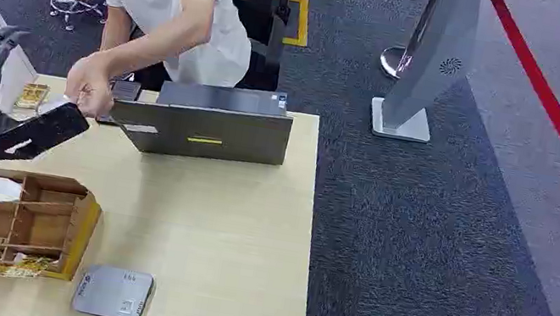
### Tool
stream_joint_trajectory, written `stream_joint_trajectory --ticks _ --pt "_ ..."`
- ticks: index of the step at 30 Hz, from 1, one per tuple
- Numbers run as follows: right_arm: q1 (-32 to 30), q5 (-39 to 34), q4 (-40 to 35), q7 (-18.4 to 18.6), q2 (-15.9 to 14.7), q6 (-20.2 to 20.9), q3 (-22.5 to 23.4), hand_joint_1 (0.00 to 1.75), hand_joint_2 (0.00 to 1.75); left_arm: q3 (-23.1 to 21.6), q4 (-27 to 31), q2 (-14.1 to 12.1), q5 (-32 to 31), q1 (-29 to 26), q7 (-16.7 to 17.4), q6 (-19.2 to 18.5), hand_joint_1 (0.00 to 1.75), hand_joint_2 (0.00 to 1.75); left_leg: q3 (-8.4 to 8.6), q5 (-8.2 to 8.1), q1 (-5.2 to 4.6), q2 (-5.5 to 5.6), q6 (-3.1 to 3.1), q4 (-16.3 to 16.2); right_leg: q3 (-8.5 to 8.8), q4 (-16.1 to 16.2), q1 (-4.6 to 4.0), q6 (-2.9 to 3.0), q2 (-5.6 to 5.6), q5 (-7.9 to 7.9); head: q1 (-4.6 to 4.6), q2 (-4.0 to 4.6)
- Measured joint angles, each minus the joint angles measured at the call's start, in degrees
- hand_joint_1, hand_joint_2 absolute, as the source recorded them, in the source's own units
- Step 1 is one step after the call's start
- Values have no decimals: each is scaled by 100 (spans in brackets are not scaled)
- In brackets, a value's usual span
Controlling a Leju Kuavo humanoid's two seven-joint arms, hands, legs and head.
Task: Pass the card to the sensor for recognition and then transmit it.
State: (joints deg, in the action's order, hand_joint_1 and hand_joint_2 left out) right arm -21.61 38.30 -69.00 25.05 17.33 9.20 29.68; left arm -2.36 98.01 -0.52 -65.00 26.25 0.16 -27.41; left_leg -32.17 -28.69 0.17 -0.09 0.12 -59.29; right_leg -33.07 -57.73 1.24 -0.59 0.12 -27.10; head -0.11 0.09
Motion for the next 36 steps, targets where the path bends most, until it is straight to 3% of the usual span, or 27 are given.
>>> stream_joint_trajectory --ticks 10,14,29,33,36 --pt "66 645 -164 72 2 481 87 0 175 -536 -418 -140 -1230 449 636 -1187 175 175 -3 5 0 -1 -1 0 -2 -1 0 -1 0 5 -2 -2" --pt "95 859 -164 103 4 616 98 0 175 -619 -496 -142 -1470 502 701 -1379 175 175 -4 5 0 -1 -1 0 -4 -1 0 0 1 5 -2 0" --pt "120 942 -181 83 4 712 133 0 175 -671 -604 -140 -1561 504 660 -1390 175 175 -10 5 0 0 -1 0 -8 -1 0 -1 0 5 -4 0" --pt "67 764 -234 188 11 603 98 0 175 -755 -566 -118 -1609 448 305 -834 175 175 -10 5 0 1 -1 0 -8 -2 1 -1 -1 4 -4 -2" --pt "-125 377 -419 461 13 354 -128 0 175 -1066 -56 -68 -1394 107 0 -311 175 175 -17 4 0 2 -1 0 -9 -2 1 -2 -3 2 -4 -2"
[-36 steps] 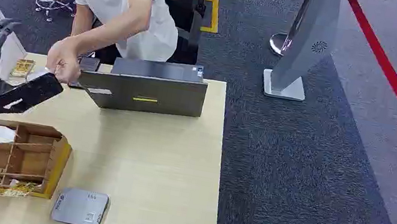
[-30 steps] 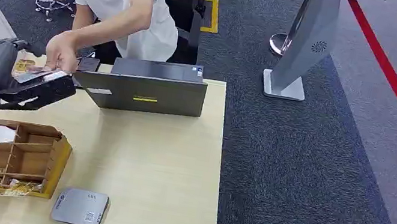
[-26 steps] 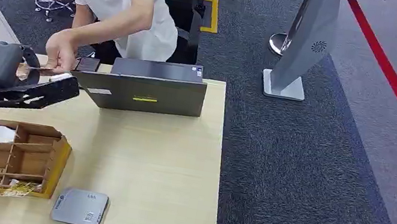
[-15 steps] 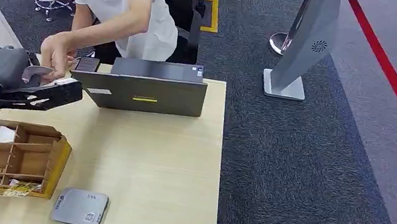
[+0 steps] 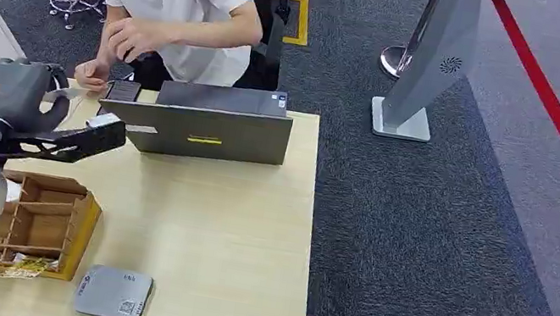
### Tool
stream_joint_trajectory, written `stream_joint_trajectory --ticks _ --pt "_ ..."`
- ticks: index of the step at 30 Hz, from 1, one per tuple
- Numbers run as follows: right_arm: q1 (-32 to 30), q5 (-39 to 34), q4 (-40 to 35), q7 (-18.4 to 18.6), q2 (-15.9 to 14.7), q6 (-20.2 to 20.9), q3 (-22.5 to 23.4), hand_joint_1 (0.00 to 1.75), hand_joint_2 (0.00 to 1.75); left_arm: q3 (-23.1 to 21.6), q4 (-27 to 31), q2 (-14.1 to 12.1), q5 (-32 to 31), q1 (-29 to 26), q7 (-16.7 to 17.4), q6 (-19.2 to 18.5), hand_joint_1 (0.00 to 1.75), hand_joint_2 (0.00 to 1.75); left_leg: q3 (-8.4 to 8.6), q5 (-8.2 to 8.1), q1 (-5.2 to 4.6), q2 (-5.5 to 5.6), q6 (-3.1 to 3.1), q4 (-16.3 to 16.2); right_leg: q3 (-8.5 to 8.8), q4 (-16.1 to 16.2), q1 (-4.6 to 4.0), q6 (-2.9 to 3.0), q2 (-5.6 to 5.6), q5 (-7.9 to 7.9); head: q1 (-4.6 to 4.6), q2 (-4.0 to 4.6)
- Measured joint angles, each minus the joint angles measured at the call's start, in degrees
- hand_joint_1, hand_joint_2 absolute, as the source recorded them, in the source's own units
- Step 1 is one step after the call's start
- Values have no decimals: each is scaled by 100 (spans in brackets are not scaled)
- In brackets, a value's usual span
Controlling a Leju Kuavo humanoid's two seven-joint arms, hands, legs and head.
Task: Pass the card to the sensor for recognition and then transmit it.
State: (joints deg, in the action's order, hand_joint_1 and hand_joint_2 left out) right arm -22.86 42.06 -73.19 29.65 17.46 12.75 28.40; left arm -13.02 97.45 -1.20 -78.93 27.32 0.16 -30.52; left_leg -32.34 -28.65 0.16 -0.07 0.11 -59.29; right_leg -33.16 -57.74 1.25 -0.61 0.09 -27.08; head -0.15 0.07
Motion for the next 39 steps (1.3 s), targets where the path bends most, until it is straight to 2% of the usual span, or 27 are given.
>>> stream_joint_trajectory --ticks 4,7,13,16,18,21,23,28,31,36,39 --pt "-270 -307 -239 213 0 -280 -409 0 175 -713 897 35 278 -669 -101 602 175 175 -7 -7 -2 -2 3 0 -6 3 2 -3 2 -3 0 2" --pt "-376 -313 -350 259 0 -300 -602 0 175 -1107 1290 11 346 -1009 -40 733 175 175 -13 -7 -3 -1 4 0 -14 5 2 -4 0 -4 2 0" --pt "-453 -313 -453 259 0 -302 -724 0 175 -1279 1577 -41 414 -1196 -40 779 175 175 -12 -1 0 0 3 1 -14 2 0 0 -3 0 2 0" --pt "-469 -313 -483 259 0 -304 -757 0 175 -1321 1634 -61 420 -1223 -44 782 175 175 -11 3 0 -1 -1 1 -13 1 0 0 -3 1 2 0" --pt "-477 -313 -503 259 0 -298 -779 0 175 -1349 1684 -72 481 -1289 -184 836 175 175 -12 5 0 0 1 1 -12 -1 0 0 -2 2 2 2" --pt "-532 -313 -549 261 0 -302 -855 0 175 -1500 1787 -105 495 -1673 -378 1085 175 175 -10 3 -1 -1 2 1 -11 -1 1 0 1 1 2 2" --pt "-565 -309 -580 278 0 -309 -906 0 175 -1633 1789 -135 460 -2030 -383 1231 175 175 -12 -1 -1 -2 3 1 -15 1 1 0 1 0 2 0" --pt "-564 -270 -604 328 0 -333 -984 0 175 -1704 1519 -254 145 -2588 -33 1461 175 175 -16 -3 -2 -2 4 1 -19 2 1 -1 0 -2 0 0" --pt "-559 -270 -604 331 0 -342 -993 0 175 -1701 1350 -282 75 -2756 -9 1540 175 175 -20 -2 -1 0 4 1 -20 2 1 -2 -4 -2 0 2" --pt "-555 -265 -604 331 0 -342 -1002 0 175 -1701 1225 -297 1 -2856 43 1487 175 175 -19 -2 -1 0 4 1 -16 2 1 -1 -4 0 2 0" --pt "-546 -241 -602 346 0 -339 -1013 0 175 -1618 1096 -223 -330 -2997 334 1374 175 175 -18 -2 -1 -1 4 1 -16 2 1 -1 -3 0 2 0"
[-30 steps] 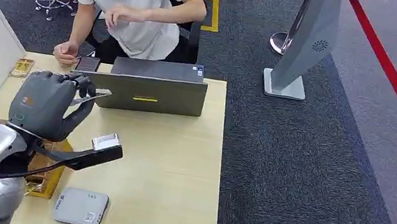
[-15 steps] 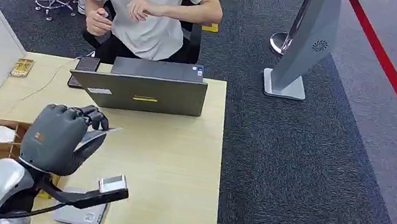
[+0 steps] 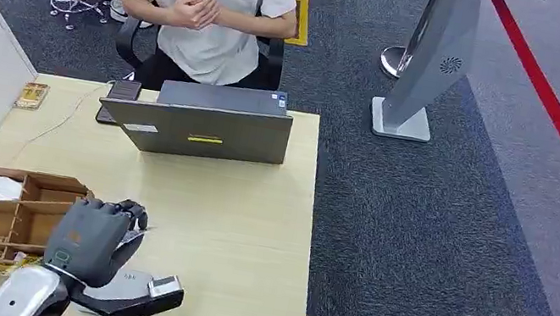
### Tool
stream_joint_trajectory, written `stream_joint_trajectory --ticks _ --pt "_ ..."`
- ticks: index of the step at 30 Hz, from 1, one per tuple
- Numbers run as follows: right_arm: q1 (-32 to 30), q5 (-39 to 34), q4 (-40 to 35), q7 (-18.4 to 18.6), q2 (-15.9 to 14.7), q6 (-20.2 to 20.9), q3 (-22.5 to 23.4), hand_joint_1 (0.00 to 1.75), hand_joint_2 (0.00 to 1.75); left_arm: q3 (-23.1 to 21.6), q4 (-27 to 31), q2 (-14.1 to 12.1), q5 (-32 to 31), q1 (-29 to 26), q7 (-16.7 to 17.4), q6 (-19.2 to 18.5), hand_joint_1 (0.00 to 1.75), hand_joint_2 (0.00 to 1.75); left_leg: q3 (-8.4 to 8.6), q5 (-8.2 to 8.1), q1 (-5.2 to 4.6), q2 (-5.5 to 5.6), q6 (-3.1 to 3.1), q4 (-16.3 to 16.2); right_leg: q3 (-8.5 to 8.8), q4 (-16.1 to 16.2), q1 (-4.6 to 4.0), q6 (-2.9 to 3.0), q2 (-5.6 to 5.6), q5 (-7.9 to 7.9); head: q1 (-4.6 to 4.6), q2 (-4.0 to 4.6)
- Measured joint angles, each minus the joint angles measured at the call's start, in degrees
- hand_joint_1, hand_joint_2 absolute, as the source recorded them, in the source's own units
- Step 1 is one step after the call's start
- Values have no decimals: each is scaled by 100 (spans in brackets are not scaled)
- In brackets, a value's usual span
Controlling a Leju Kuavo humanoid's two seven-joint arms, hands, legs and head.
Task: Pass the card to the sensor for recognition and then transmit it.
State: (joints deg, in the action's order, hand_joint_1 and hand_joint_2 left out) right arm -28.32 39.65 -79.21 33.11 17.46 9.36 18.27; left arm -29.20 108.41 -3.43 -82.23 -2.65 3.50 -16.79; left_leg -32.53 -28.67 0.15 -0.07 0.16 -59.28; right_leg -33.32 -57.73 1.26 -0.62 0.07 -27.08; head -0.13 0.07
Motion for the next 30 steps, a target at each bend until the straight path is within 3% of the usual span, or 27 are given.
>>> stream_joint_trajectory --ticks 9,19,30 --pt "99 197 9 24 0 83 0 0 175 466 -494 324 -527 -410 400 -94 175 175 -1 0 0 0 0 0 -2 0 0 0 -2 0 0 0" --pt "227 396 101 -2 0 144 2 0 175 852 -896 597 -570 -464 771 -464 175 175 -1 0 0 1 0 0 -1 0 0 0 -3 0 0 2" --pt "331 553 201 -37 0 208 59 0 175 918 -1180 663 -572 -522 649 -778 175 175 -2 0 -1 1 0 0 0 0 0 0 -3 0 0 0"
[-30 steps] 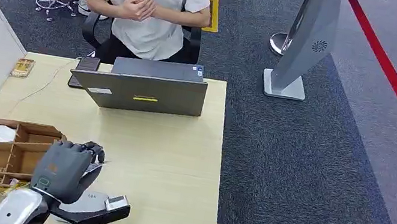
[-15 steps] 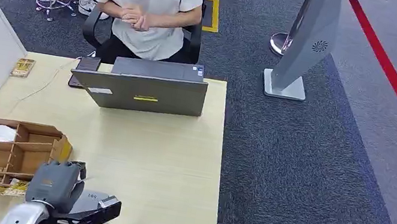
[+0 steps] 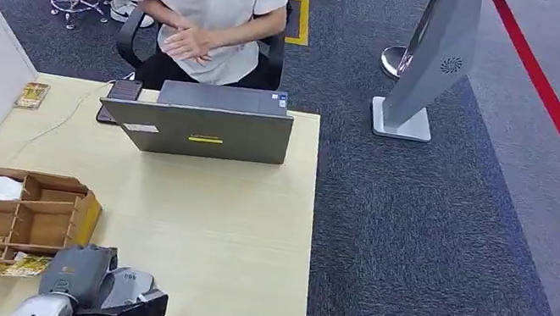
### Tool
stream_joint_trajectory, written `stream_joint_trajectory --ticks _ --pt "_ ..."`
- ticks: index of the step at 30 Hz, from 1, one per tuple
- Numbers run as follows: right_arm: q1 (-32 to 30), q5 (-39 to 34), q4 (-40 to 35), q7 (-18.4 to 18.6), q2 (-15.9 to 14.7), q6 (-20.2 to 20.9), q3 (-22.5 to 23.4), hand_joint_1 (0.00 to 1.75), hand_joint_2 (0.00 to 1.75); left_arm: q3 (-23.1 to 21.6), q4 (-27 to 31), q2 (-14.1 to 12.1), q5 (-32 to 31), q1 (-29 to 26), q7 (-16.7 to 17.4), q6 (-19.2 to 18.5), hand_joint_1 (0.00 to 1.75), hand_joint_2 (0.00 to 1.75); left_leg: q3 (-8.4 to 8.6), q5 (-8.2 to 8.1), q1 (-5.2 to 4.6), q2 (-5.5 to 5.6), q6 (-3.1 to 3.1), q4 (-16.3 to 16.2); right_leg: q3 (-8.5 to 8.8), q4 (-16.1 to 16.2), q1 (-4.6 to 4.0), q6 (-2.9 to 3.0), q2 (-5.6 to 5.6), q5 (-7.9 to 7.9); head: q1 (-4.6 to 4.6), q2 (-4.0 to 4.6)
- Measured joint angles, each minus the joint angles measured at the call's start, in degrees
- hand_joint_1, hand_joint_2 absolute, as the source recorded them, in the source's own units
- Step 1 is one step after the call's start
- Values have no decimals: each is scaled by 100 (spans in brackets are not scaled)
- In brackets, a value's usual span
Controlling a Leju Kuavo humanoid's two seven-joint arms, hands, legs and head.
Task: Pass the card to the sensor for recognition and then transmit it.
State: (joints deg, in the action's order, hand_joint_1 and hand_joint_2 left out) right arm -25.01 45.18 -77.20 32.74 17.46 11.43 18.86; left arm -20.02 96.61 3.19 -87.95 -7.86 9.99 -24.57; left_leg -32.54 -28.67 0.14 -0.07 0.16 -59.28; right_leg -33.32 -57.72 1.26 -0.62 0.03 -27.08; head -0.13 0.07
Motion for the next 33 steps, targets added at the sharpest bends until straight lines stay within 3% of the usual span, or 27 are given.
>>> stream_joint_trajectory --ticks 17,22,28,33 --pt "92 87 118 -68 0 68 76 0 175 0 -168 48 0 94 -124 -188 175 175 8 1 0 2 0 0 9 0 0 0 -4 0 0 0" --pt "76 56 131 -48 0 50 96 0 175 -2 -118 72 0 220 -70 189 175 175 5 9 1 1 2 -2 1 0 -1 -7 -3 7 -2 0" --pt "-181 -219 -74 114 0 -37 -140 0 175 -98 632 52 0 1446 236 761 175 175 -14 28 1 29 -1 -5 -9 -1 -1 -1 -27 23 0 0" --pt "-282 -247 -129 98 0 -4 -306 0 175 -107 907 -136 0 2496 306 813 175 175 -10 31 1 21 -5 -5 -8 -2 -1 2 -19 27 -2 0"
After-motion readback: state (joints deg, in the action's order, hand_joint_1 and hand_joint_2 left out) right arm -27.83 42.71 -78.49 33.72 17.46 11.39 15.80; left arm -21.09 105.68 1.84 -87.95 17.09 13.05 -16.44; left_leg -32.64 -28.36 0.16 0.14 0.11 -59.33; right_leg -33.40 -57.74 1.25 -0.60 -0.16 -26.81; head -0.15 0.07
